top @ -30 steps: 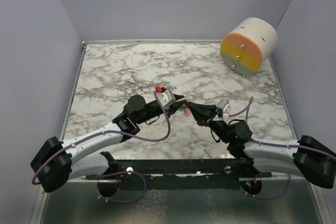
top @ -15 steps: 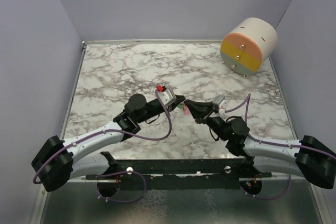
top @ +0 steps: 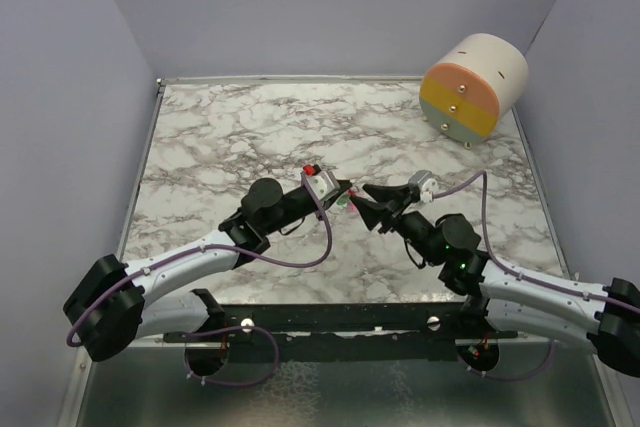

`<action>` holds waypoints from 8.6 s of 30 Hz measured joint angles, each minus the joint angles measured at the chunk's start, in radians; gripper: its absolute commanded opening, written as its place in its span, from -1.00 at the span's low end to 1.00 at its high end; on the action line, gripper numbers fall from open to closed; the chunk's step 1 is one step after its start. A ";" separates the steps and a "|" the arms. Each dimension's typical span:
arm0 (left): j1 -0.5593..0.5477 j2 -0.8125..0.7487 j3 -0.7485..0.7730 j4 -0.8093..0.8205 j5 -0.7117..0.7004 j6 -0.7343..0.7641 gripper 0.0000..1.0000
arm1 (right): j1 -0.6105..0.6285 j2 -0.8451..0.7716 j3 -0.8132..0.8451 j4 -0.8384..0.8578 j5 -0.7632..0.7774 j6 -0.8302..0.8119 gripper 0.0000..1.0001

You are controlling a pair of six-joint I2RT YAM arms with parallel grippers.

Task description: Put the keys on the keyring

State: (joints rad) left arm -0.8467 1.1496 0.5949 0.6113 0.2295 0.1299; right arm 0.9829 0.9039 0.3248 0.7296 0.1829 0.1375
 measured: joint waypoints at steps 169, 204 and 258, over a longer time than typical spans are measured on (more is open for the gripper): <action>-0.089 0.023 -0.230 0.441 -0.103 0.334 0.98 | -0.001 0.010 0.394 -0.667 0.111 0.002 -0.98; -0.151 0.156 -0.163 0.547 -0.235 0.404 -0.24 | 0.000 0.005 0.394 -0.667 0.090 0.020 -0.99; -0.151 0.023 -0.221 0.554 -0.262 0.275 0.59 | 0.000 -0.049 0.218 -0.262 0.090 -0.023 -0.98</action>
State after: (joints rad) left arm -0.9974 1.1728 0.3737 1.1652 -0.0326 0.4046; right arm 0.9825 0.8551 0.5426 0.4675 0.2729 0.1143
